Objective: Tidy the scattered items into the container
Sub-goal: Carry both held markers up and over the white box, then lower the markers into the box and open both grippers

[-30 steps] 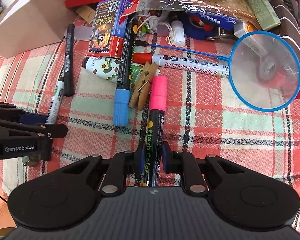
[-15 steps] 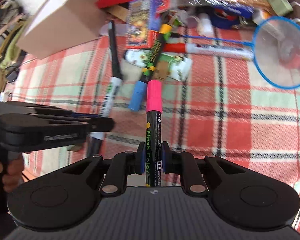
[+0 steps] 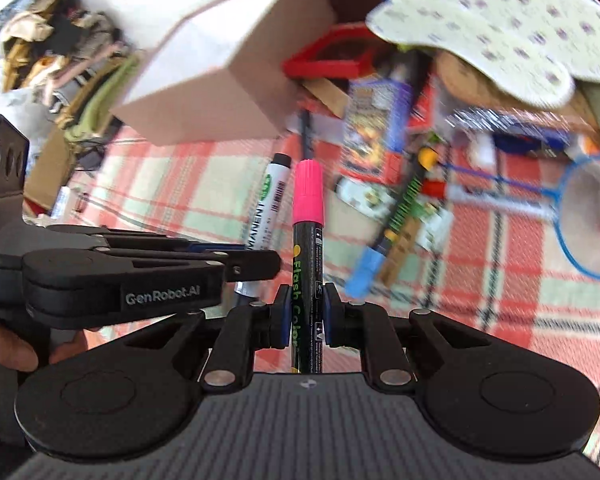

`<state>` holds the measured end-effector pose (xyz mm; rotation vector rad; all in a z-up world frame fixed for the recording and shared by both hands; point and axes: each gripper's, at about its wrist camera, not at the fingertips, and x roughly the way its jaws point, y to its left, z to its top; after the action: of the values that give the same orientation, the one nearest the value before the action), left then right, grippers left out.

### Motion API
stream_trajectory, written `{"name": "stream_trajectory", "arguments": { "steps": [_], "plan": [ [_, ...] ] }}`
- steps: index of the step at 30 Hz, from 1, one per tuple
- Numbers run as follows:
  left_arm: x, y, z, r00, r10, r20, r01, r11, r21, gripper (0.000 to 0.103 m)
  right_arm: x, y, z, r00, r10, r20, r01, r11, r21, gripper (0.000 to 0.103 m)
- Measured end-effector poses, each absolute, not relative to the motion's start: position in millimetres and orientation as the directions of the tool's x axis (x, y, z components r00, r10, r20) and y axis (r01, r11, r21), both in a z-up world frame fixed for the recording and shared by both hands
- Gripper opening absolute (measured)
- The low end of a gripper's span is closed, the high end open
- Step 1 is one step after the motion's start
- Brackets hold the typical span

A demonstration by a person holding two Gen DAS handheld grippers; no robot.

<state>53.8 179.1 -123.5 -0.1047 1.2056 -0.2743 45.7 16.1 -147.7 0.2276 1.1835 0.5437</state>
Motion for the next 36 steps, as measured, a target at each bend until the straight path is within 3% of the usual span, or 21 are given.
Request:
{"name": "stream_trajectory", "arguments": {
  "steps": [9,20,36],
  "plan": [
    [74.2,215.6,-83.0,0.463,-0.216,-0.860,0.092,0.976,-0.195,0.010,71.8,60.6,-104.5,0.304,0.591,-0.747,-0.397,0.792,0.464,0.018],
    [161.7,309.5,-44.8,0.558,-0.220,-0.800,0.134,0.975,-0.175,0.010,145.2,154.4,-60.3,0.413,0.562,-0.717,-0.439,0.813,0.383,0.018],
    [282.1,353.8,-116.3,0.442,-0.323,-0.837,0.192,0.945,-0.264,0.010,248.8,208.7,-107.6,0.422,0.387,-0.820,-0.291,0.914,0.282,0.018]
  ]
}}
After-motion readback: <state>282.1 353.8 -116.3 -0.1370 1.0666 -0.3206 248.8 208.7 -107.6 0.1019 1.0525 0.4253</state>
